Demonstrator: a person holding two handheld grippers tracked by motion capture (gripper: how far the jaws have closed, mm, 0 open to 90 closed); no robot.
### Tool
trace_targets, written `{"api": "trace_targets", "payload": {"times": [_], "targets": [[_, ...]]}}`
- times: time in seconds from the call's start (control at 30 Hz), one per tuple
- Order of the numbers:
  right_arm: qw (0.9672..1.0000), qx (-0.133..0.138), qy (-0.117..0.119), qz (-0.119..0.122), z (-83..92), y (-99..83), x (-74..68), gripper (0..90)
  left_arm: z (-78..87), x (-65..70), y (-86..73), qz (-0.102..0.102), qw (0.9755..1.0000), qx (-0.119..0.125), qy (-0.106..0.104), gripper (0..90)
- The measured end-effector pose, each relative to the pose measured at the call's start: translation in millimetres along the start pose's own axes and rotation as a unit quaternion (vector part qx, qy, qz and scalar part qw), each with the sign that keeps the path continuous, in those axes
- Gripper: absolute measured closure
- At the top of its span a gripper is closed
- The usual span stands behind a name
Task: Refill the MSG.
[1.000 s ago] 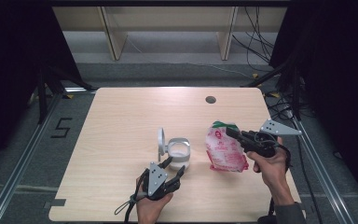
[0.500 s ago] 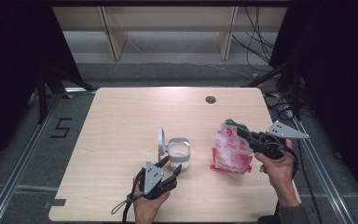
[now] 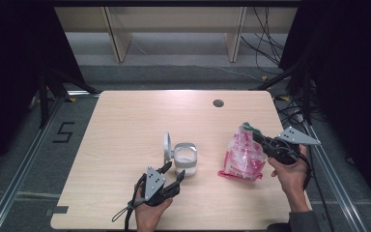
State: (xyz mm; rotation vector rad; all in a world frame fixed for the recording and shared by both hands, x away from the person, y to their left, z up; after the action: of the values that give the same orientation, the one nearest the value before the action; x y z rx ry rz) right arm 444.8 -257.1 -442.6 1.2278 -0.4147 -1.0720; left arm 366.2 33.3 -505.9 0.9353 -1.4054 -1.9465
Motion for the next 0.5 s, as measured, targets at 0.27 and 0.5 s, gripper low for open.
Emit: {"api": "trace_targets", "payload": {"times": [0.27,0.5], "targets": [[0.9995,-0.015,-0.029,-0.004,-7.9,-13.4,15.2,90.0,3.2,-2.2,-1.6,0.001,1.0,-0.008,0.002,44.7],[0.9989,-0.02,-0.041,0.008,-10.1,-16.5,20.5,90.0,4.6,-3.2,-2.4,-0.001,1.0,-0.009,0.001,44.7]]}}
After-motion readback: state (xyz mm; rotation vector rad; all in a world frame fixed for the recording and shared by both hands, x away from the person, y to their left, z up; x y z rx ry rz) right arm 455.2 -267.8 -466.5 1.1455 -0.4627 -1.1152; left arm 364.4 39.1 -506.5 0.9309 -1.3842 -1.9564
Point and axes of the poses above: each handheld gripper's, and its own axes: z roughly backward along the jaws, y roughly out of its top, x roughly to its right, the point moved 8 cm from there along -z, roughly forward along the jaws, and after that the axes turned 15 degrees about -z, right-handed, at the moved point
